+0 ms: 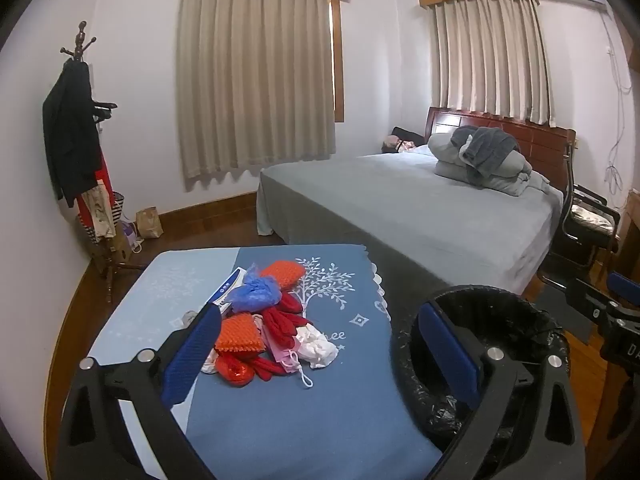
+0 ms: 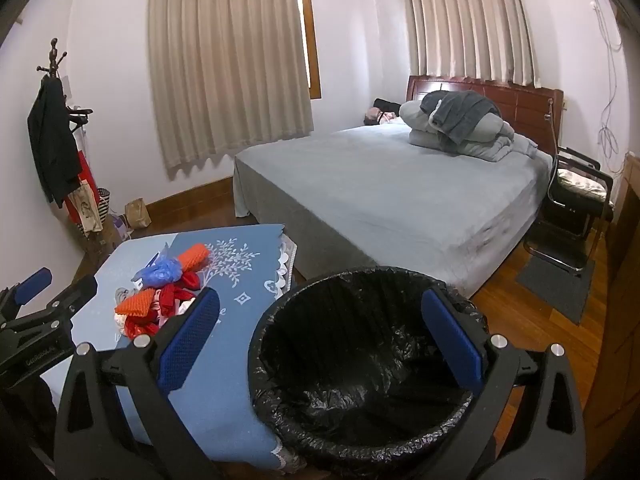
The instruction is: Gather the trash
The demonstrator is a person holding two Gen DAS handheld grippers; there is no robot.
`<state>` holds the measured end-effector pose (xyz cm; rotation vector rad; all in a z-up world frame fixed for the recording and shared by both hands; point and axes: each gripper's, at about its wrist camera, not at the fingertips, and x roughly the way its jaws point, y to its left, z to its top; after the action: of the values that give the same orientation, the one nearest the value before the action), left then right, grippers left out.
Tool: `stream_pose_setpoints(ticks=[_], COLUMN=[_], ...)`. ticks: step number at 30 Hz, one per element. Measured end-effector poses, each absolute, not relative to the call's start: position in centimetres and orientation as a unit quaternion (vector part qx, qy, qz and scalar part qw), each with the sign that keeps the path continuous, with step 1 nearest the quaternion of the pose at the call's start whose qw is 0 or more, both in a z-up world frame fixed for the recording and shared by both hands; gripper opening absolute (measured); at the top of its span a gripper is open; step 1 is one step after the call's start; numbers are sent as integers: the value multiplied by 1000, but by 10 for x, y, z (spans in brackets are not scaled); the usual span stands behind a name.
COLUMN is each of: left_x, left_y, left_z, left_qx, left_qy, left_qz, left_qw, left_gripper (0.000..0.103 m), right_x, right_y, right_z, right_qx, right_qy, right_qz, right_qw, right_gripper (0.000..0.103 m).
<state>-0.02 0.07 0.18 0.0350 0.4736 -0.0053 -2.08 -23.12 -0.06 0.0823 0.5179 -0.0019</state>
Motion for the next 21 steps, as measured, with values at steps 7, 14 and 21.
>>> stream_pose_setpoints(ticks=[7, 14, 21], left_x=[0, 0, 5], left_y=[1, 2, -2], left_z=[2, 4, 1], left_qx=[17, 17, 17], left_qy=[235, 236, 236], left_qz=[-3, -5, -4], left_qw=[972, 971, 972], left_gripper=[97, 97, 97], right_x=[-20, -20, -20], right_y=[-231, -232, -232], right_z=[-1, -2, -2], right_qx=[41, 40, 41], right_qy=[257, 257, 258], right_qz=[-1, -1, -1], right_qw=[966, 966, 965], right_gripper=[98, 98, 98])
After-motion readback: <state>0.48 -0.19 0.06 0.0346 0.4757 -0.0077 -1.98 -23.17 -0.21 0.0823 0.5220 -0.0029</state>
